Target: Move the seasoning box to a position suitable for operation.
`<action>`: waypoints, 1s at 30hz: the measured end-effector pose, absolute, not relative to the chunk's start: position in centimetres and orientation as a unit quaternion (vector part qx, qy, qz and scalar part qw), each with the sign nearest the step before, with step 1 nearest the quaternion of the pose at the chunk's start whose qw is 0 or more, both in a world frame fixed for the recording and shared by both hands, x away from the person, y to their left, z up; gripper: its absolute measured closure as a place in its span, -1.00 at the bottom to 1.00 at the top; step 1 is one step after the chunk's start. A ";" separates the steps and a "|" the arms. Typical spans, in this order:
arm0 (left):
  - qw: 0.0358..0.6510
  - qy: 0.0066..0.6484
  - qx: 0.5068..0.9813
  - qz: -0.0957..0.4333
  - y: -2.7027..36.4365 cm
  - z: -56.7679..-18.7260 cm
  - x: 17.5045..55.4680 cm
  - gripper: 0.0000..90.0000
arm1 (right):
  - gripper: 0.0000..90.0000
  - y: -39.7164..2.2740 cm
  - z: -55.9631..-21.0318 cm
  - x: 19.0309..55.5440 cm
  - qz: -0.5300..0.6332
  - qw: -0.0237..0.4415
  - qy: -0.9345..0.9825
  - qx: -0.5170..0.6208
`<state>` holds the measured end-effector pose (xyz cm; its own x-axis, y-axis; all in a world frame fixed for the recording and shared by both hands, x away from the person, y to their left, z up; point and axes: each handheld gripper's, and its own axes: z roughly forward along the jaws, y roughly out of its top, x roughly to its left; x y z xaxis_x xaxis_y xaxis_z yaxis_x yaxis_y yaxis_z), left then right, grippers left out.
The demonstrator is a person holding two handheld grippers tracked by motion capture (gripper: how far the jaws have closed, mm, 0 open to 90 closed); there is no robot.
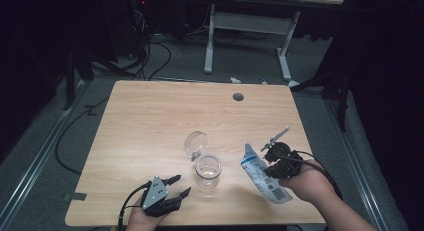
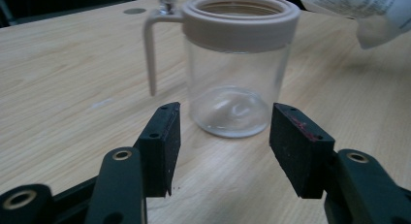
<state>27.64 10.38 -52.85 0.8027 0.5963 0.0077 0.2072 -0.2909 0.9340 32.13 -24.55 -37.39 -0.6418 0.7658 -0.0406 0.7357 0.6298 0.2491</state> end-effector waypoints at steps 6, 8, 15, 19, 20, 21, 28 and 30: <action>0.549 0.240 0.784 0.163 8.8 -52.5 27.2 0.01 | 1.00 -23.9 -37.2 32.1 0.110 0.069 0.898 0.421; 0.549 0.232 0.788 0.158 8.0 -52.5 27.0 -0.01 | 1.00 -23.6 -37.1 32.1 0.104 0.072 0.900 0.418; 0.555 0.198 0.795 0.143 5.1 -51.8 26.1 -0.06 | 1.00 -22.6 -36.6 32.0 0.111 0.070 0.899 0.417; 0.561 0.189 0.794 0.138 3.9 -51.7 25.9 -0.07 | 1.00 -22.1 -36.3 31.9 0.112 0.069 0.897 0.423; 0.561 0.189 0.794 0.138 3.9 -51.7 25.9 -0.08 | 1.00 -22.0 -36.2 31.9 0.112 0.069 0.897 0.422; 0.562 0.187 0.794 0.137 3.6 -51.8 25.8 -0.08 | 1.00 -22.0 -36.2 31.9 0.112 0.069 0.897 0.422; 0.565 0.170 0.797 0.129 2.1 -52.0 25.6 -0.09 | 1.00 -21.2 -35.5 31.7 0.110 0.067 0.894 0.430; 0.568 0.166 0.796 0.128 1.8 -51.9 25.6 -0.09 | 1.00 -20.9 -35.1 31.6 0.111 0.069 0.894 0.429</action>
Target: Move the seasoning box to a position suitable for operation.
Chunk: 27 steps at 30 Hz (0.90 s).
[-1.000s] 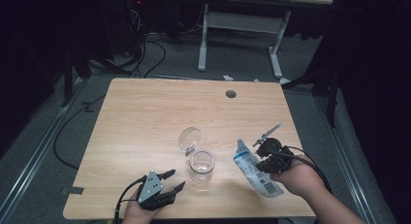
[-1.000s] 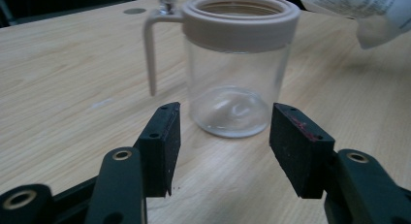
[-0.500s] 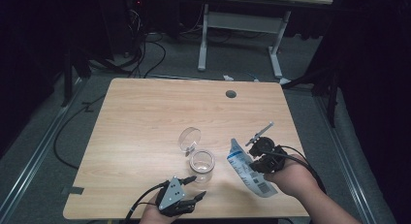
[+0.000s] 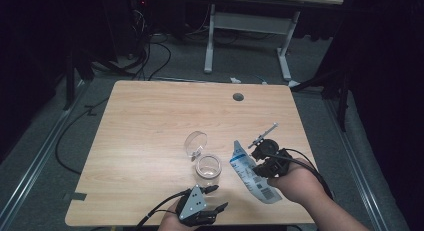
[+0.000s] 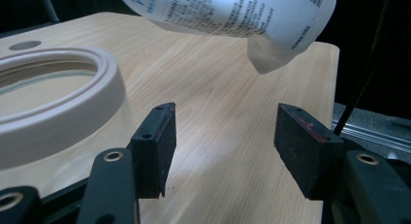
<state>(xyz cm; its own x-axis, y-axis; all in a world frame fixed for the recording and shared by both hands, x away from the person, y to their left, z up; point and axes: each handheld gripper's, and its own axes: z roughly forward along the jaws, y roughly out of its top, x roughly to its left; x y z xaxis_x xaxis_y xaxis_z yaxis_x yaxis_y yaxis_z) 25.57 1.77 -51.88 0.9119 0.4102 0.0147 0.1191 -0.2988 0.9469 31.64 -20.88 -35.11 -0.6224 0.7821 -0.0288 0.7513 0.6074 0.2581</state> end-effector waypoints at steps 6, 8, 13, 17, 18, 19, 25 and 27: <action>0.570 0.162 0.796 0.125 1.3 -51.9 25.5 -0.09 | 1.00 -20.1 -34.5 31.5 0.115 0.070 0.895 0.425; 0.571 0.162 0.796 0.121 1.0 -51.9 25.5 -0.11 | 1.00 -19.8 -34.4 31.4 0.118 0.072 0.897 0.421; 0.569 0.153 0.799 0.119 -0.1 -52.1 25.5 -0.12 | 1.00 -18.9 -34.1 31.3 0.117 0.073 0.899 0.416; 0.570 0.144 0.799 0.125 -1.0 -52.3 25.3 -0.15 | 1.00 -17.9 -34.2 31.3 0.117 0.068 0.902 0.411; 0.569 0.143 0.800 0.125 -1.1 -52.3 25.3 -0.15 | 1.00 -17.8 -34.2 31.3 0.119 0.067 0.903 0.407; 0.571 0.143 0.799 0.125 -1.3 -52.4 25.3 -0.15 | 1.00 -17.6 -34.2 31.3 0.118 0.068 0.903 0.406; 0.573 0.137 0.798 0.127 -2.4 -52.6 25.3 -0.18 | 1.00 -17.0 -34.2 31.2 0.123 0.065 0.905 0.402; 0.573 0.136 0.798 0.130 -2.6 -52.6 25.3 -0.18 | 1.00 -16.9 -34.2 31.2 0.124 0.065 0.906 0.399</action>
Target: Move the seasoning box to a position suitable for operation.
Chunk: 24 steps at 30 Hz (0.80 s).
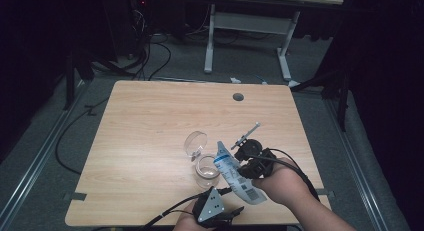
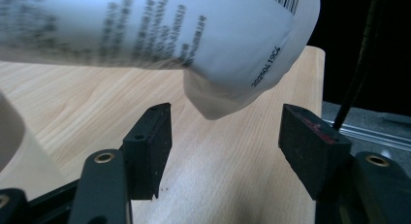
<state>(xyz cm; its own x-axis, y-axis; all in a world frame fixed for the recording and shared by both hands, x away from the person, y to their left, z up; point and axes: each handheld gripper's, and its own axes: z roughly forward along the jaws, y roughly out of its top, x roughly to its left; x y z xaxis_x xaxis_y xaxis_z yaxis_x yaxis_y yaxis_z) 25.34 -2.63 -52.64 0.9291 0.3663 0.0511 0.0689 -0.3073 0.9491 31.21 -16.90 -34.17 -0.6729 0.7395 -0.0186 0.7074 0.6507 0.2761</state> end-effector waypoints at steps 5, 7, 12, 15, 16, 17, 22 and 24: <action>0.568 0.149 0.798 0.132 -3.4 -52.9 25.8 -0.21 | 1.00 -16.6 -33.8 31.1 0.127 0.065 0.906 0.399; 0.568 0.154 0.797 0.134 -3.6 -52.9 26.0 -0.22 | 1.00 -16.5 -33.7 31.1 0.128 0.066 0.905 0.401; 0.567 0.155 0.797 0.141 -4.0 -52.7 26.0 -0.16 | 1.00 -16.1 -33.7 31.1 0.129 0.062 0.907 0.396; 0.566 0.155 0.796 0.149 -4.0 -52.4 25.8 0.05 | 1.00 -15.9 -33.8 31.1 0.130 0.062 0.908 0.393; 0.564 0.155 0.797 0.153 -4.0 -52.3 25.7 0.05 | 1.00 -15.9 -33.8 31.1 0.130 0.063 0.908 0.393; 0.561 0.156 0.797 0.157 -4.0 -52.2 25.6 0.08 | 1.00 -15.9 -33.8 31.1 0.130 0.063 0.908 0.393; 0.549 0.159 0.803 0.167 -4.2 -51.8 25.2 0.30 | 1.00 -16.0 -33.9 31.1 0.128 0.063 0.909 0.392; 0.549 0.158 0.804 0.168 -4.2 -51.7 25.1 0.32 | 1.00 -16.0 -33.9 31.1 0.128 0.063 0.909 0.391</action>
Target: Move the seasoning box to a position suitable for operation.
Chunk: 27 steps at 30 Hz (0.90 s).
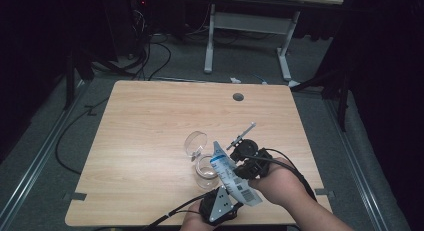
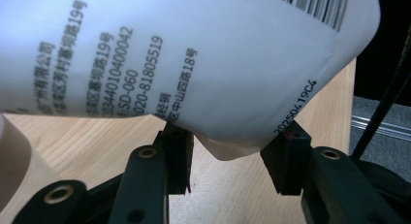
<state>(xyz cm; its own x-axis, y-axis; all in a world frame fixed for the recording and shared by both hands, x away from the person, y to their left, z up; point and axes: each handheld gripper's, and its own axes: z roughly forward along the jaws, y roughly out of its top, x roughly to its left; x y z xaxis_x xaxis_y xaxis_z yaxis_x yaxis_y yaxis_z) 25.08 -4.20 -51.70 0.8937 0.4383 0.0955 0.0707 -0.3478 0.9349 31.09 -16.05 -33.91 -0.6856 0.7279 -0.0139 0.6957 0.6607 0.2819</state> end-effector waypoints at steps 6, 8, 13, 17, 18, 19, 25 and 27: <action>0.552 0.162 0.803 0.158 -4.5 -51.3 24.6 0.35 | 1.00 -16.1 -33.8 31.1 0.126 0.063 0.908 0.394; 0.551 0.162 0.804 0.155 -4.6 -51.2 24.5 0.36 | 1.00 -16.1 -33.9 31.2 0.127 0.060 0.910 0.390; 0.549 0.164 0.805 0.154 -4.8 -51.1 24.4 0.36 | 1.00 -15.9 -34.0 31.2 0.128 0.058 0.910 0.390; 0.550 0.171 0.803 0.152 -4.8 -51.0 24.4 0.36 | 1.00 -15.9 -34.0 31.3 0.130 0.066 0.913 0.382; 0.551 0.173 0.802 0.151 -4.8 -51.0 24.4 0.36 | 1.00 -15.8 -33.9 31.4 0.129 0.064 0.914 0.380; 0.551 0.173 0.802 0.151 -4.8 -51.0 24.4 0.36 | 1.00 -15.8 -33.9 31.4 0.129 0.064 0.914 0.380; 0.559 0.183 0.796 0.146 -4.6 -50.7 24.8 0.35 | 1.00 -15.6 -33.8 31.9 0.137 0.069 0.915 0.373; 0.562 0.187 0.793 0.145 -4.5 -50.5 24.8 0.35 | 1.00 -15.3 -33.7 32.0 0.138 0.072 0.917 0.368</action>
